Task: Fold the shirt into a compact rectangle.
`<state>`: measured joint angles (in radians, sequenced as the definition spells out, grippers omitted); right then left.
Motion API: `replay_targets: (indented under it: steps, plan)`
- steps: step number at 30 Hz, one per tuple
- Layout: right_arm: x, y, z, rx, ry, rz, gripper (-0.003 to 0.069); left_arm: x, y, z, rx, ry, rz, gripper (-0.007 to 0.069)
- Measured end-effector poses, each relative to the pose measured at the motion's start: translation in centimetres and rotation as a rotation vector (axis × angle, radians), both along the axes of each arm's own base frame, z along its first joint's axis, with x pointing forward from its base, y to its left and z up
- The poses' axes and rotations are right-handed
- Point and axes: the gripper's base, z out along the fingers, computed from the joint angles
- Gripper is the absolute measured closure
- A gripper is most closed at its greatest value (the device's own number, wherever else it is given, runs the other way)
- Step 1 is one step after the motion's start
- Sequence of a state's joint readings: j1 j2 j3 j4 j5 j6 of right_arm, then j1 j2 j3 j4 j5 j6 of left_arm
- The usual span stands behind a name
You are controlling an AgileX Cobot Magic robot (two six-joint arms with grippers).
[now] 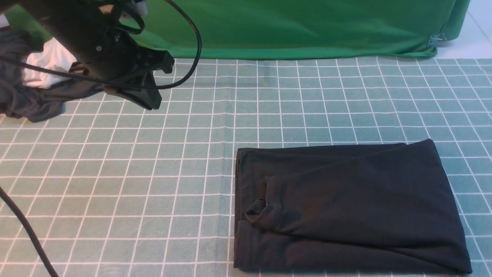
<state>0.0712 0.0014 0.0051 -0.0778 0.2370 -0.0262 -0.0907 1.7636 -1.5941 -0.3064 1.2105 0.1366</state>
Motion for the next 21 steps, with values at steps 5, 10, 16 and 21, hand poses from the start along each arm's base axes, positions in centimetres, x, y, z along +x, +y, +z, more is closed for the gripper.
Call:
replay_targets:
  steps: [5, 10, 16, 21]
  plan:
    - [0.0, 0.0, 0.0, 0.0, 0.001, 0.0, 0.0503, -2.2, 0.2, 2.9, -0.002, -0.079, -0.011, 0.0612]
    - [0.0, 0.0, 0.0, 0.0, 0.0, 0.0, 0.0487, -7.5, 0.7, 6.8, -0.016, -0.216, -0.018, 0.0612]
    - [0.0, 0.0, 0.0, 0.0, 0.0, 0.0, 0.0474, -16.5, 1.4, 6.9, -0.092, -0.455, 0.052, 0.0612]
    - [0.0, 0.0, 0.0, 0.0, 0.0, 0.0, 0.0458, -23.0, 1.9, 4.0, -0.274, -0.744, 0.202, 0.0612]
